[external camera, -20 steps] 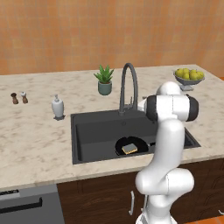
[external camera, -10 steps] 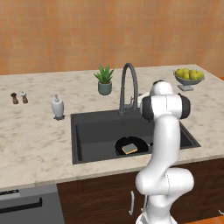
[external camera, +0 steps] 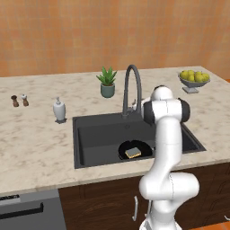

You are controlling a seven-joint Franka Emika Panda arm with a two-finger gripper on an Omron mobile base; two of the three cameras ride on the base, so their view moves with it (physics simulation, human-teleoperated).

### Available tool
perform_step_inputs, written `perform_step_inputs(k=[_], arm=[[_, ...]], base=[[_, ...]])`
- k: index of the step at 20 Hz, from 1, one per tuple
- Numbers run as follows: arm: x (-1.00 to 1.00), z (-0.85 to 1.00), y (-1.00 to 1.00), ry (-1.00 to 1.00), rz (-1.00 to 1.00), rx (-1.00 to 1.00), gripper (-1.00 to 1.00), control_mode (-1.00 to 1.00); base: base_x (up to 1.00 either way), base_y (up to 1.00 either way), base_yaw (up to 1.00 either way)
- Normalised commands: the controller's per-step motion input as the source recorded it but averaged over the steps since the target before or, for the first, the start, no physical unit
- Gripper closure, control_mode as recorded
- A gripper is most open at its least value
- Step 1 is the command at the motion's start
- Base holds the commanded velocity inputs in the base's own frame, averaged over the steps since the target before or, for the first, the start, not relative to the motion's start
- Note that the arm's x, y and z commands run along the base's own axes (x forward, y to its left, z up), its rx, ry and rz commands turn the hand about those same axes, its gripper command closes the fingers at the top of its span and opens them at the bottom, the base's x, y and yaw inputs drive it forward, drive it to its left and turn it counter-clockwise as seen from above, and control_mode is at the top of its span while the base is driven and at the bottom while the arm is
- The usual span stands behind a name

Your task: Pick the pan and sponge and place them into the sink. Then turn on the water.

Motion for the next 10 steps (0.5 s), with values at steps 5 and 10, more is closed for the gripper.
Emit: perform_step_inputs(k=[5,10], arm=[[0.43,-0.07,0.01,0.01,0.00,0.00,-1.00,-1.00],[0.45,-0.23,0.11,0.02,0.00,0.00,-1.00,-1.00]], base=[[0.00,0.00,0.00],[0.00,0.00,0.00]])
